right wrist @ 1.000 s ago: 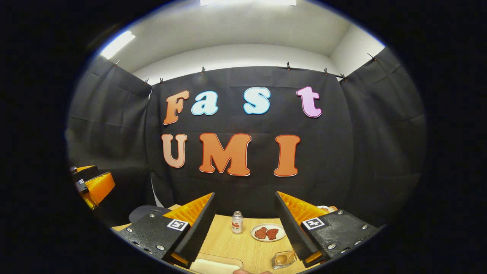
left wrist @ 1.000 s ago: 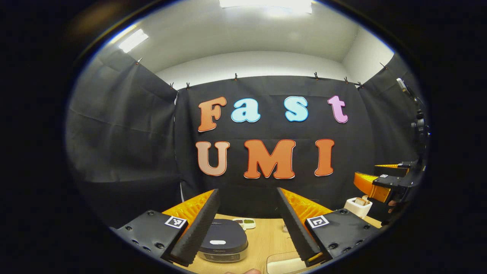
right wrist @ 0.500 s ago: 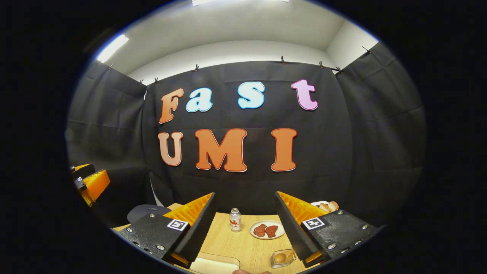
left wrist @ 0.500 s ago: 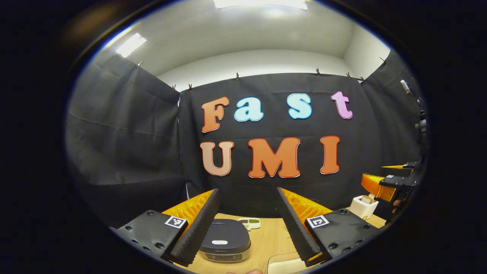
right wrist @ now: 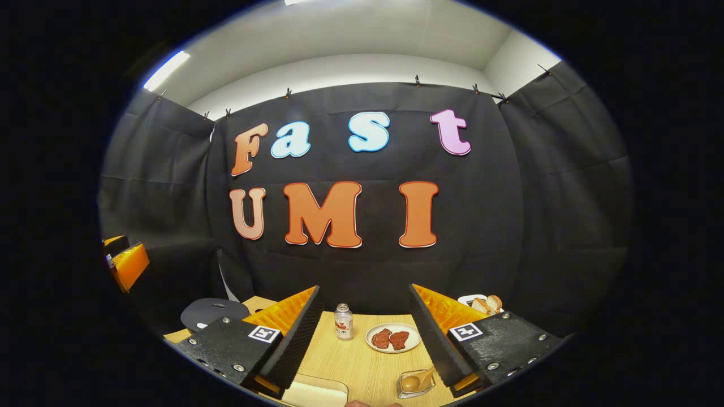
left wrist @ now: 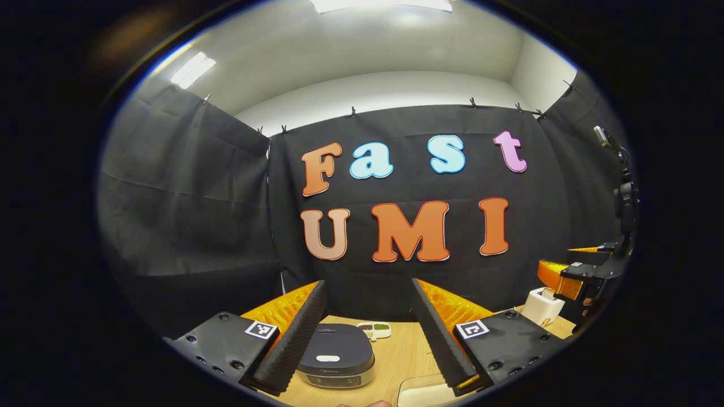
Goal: Close the left gripper, press the button to open the rice cooker; take a wooden spoon from the chopstick holder with the right hand, scoop a spoonful of rice and pour it into the rice cooker, then put the wooden spoon back into the chopstick holder.
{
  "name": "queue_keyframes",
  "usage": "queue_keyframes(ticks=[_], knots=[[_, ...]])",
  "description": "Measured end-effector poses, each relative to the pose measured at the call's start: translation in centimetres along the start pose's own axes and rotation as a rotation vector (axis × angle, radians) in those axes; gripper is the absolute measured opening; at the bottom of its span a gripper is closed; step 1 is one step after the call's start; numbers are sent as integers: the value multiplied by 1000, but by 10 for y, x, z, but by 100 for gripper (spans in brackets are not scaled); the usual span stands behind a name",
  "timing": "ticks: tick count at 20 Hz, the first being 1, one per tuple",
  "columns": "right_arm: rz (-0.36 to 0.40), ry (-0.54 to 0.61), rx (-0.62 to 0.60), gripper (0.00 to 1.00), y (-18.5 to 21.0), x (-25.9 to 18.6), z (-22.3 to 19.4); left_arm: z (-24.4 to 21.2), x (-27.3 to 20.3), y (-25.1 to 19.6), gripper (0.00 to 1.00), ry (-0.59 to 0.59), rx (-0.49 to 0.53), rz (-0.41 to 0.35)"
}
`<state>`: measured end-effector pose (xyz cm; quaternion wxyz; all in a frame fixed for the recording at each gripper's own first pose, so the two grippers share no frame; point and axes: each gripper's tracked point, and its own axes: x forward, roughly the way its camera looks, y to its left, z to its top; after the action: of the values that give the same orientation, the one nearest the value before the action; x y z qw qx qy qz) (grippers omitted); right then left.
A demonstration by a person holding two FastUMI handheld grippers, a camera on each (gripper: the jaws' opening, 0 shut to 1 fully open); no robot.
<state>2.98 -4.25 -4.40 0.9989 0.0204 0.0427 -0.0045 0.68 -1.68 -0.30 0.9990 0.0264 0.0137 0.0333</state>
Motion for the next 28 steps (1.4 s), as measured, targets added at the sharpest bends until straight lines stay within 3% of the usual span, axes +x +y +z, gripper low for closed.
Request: queue_keyframes(ticks=[7, 11, 12, 16, 17, 18, 20, 21, 22, 23, 26, 28], knots=[[-48, 65, -8, 94, -32, 15, -30, -10, 0, -2, 100, 26, 24, 27], [-83, 99, -6, 94, -54, 21, -48, -18, 1, 4, 93, 50, 52, 53], [-86, 107, 0, 94, -57, 22, -51, -22, 1, 6, 99, 64, 54, 58], [-110, 121, 6, 94, -71, 21, -59, -44, 22, 20, 55, 157, 58, 78], [-117, 123, 4, 94, -74, 19, -61, -51, 27, 27, 59, 182, 65, 88], [-126, 123, 3, 94, -78, 17, -61, -58, 34, 43, 41, 215, 80, 132], [-145, 124, -5, 94, -86, 14, -61, -81, 50, 57, 5, 301, 58, 137], [-156, 121, -9, 94, -92, 12, -62, -93, 62, 59, 9, 352, 25, 125], [-168, 121, -13, 94, -97, 9, -62, -107, 66, 65, 3, 420, -5, 129], [-180, 123, -14, 94, -101, 7, -62, -134, 78, 70, 6, 514, -49, 126], [-211, 129, -26, 94, -113, -2, -65, -197, 85, 73, 5, 816, -253, 109], [-228, 135, -41, 93, -119, -7, -67, -232, 97, 78, 5, 941, -326, 110]])
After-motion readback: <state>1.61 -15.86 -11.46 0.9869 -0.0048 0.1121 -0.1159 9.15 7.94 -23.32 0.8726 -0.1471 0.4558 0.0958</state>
